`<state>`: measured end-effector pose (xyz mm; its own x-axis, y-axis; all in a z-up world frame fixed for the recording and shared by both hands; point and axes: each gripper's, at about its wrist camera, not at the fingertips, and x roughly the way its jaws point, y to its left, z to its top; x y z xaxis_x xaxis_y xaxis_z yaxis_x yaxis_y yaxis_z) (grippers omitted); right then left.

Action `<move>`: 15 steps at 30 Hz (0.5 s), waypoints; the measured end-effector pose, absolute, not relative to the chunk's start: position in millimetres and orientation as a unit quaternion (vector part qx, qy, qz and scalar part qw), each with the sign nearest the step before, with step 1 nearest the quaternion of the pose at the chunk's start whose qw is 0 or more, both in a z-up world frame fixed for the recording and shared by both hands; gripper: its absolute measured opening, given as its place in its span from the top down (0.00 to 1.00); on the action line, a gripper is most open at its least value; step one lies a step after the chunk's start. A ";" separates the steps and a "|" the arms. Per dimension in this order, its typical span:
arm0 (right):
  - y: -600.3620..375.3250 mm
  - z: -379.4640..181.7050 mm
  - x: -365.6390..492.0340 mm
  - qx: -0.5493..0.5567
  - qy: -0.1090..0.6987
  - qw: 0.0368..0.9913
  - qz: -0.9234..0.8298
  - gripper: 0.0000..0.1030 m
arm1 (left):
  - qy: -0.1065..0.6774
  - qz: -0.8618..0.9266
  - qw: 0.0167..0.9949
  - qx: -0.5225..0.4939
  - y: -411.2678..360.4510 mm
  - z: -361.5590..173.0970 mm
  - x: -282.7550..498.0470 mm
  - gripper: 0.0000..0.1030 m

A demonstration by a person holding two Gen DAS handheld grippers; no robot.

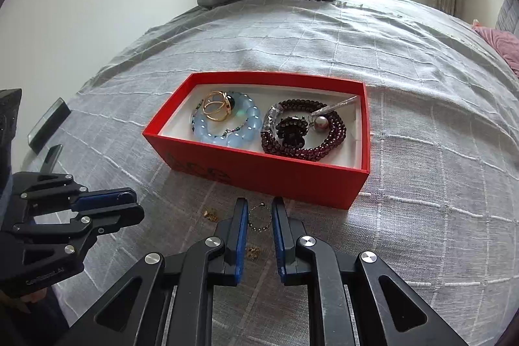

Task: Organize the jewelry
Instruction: 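Carry both earrings over the red box with both grippers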

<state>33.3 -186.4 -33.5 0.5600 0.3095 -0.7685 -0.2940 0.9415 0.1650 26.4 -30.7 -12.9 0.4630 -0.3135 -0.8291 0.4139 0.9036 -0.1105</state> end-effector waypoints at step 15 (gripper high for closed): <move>-202.4 -6.5 36.1 0.041 0.417 0.892 0.169 0.85 | 0.413 -0.244 0.877 0.001 -45.2 50.2 31.0 0.84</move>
